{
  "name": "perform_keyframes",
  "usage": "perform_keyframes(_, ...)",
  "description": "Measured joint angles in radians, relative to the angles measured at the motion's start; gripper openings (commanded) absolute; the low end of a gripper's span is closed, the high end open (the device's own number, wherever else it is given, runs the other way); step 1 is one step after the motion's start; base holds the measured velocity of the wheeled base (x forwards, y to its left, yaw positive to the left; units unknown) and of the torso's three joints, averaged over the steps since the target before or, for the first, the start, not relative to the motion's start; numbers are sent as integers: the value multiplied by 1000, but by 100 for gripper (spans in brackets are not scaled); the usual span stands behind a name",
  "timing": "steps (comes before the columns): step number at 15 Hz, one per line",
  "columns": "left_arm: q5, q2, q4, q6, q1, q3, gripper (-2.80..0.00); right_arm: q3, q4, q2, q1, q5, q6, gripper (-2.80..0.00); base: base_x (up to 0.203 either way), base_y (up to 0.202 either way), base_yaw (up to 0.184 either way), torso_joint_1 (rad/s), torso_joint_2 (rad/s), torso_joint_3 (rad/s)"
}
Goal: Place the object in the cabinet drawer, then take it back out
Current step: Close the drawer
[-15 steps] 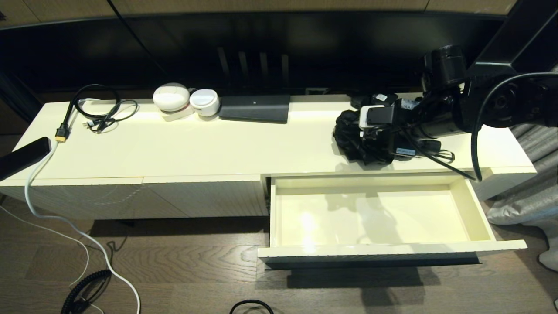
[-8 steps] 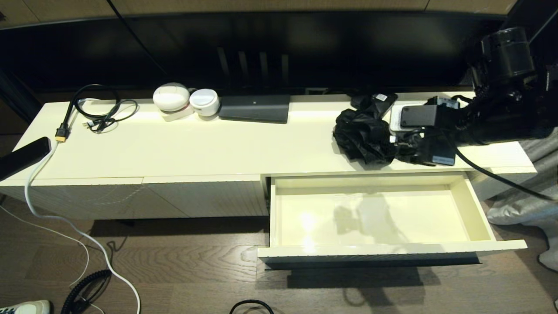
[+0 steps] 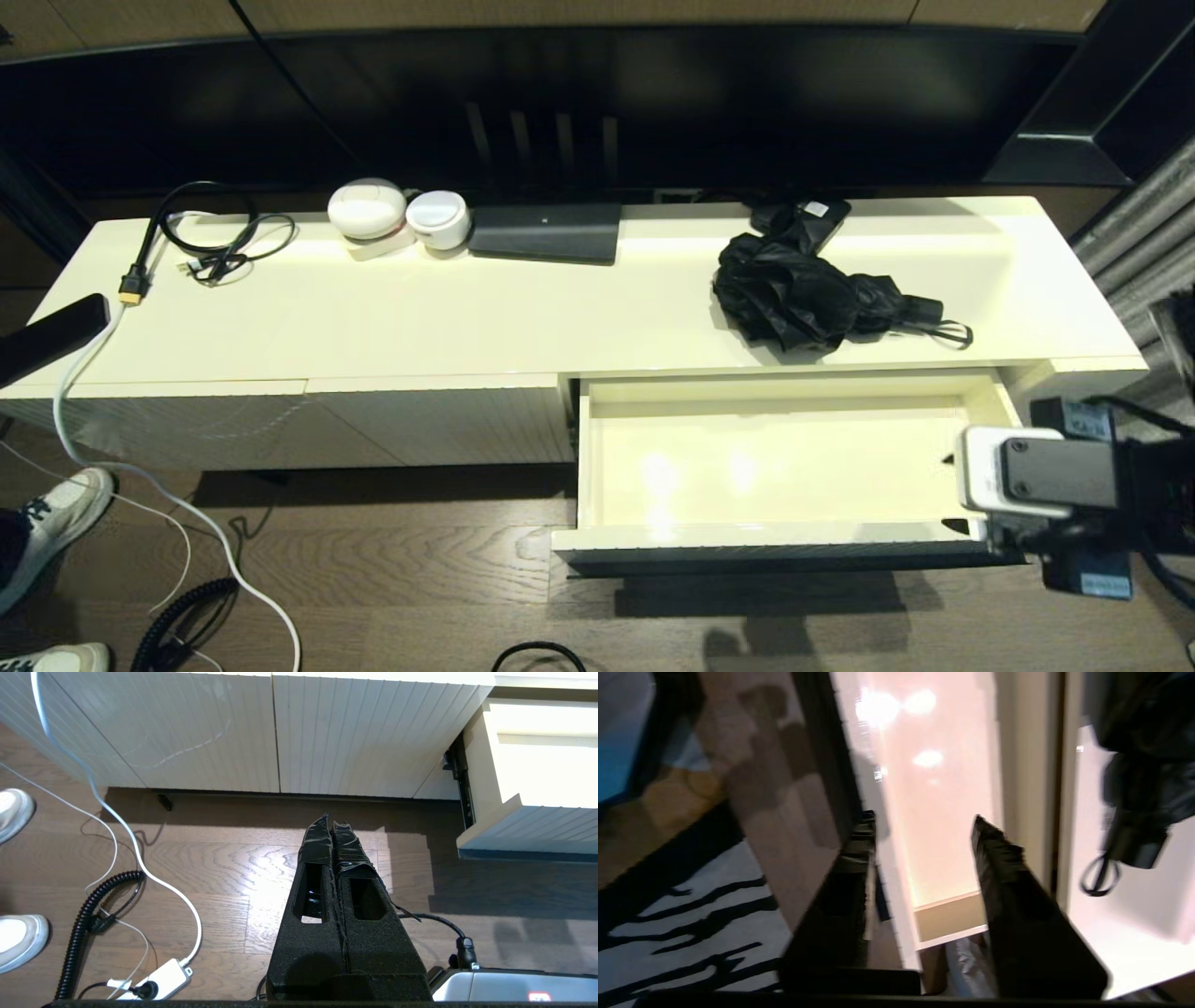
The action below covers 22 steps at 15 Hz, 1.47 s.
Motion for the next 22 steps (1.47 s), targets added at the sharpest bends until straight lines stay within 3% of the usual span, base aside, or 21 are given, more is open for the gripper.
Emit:
perform_keyframes(6, 0, 0, 0, 0, 0, 0, -280, 277, -11, -156, 77, 27, 39, -280, 0, 0, 0, 0, 0, 0)
perform_keyframes(10, 0, 0, 0, 0, 0, 0, -280, 436, -100, -178, 91, 77, 39, -280, 0, 0, 0, 0, 0, 0)
perform_keyframes(14, 0, 0, 0, 0, 0, 0, -280, 563, -266, -102, 92, 84, 33, -280, 0, 0, 0, 0, 0, 0)
perform_keyframes(20, 0, 0, 0, 0, 0, 0, -280, 598, -598, 157, 93, 81, 24, -280, 0, 0, 0, 0, 0, 0)
perform_keyframes(22, 0, 0, 0, 0, 0, 0, -280, 607, -727, 220, 90, 70, -16, -280, 0, 0, 0, 0, 0, 0)
